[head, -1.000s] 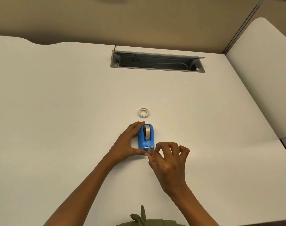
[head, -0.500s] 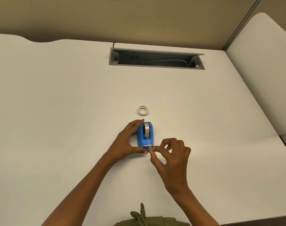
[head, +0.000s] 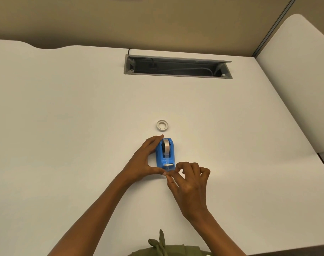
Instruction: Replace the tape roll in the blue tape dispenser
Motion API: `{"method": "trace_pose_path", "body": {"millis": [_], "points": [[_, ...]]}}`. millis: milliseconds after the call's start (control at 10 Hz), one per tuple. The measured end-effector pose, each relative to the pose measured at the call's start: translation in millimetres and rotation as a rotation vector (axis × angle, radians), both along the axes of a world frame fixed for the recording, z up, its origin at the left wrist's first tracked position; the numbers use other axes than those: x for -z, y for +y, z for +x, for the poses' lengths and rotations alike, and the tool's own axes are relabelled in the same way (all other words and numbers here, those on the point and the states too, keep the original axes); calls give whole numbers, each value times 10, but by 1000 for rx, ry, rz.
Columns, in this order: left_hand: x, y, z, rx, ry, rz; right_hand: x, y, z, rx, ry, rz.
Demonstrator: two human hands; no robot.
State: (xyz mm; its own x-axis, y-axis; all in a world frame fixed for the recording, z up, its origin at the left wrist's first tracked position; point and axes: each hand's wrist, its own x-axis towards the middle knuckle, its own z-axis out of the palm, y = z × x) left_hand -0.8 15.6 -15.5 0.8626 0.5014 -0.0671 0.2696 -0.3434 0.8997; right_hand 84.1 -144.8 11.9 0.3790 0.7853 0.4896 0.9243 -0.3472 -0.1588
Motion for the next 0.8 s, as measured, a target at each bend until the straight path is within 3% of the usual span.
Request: {"method": "trace_pose_path", "body": {"millis": [500, 600, 800], "points": [[44, 40, -15, 40, 92, 39, 156, 24, 93, -83, -229, -1], [34, 43, -30, 73, 131, 91, 198, -36, 110, -88, -207, -48], [-129, 156, -74, 87, 216, 186, 122, -164, 279, -27, 104, 78]]}}
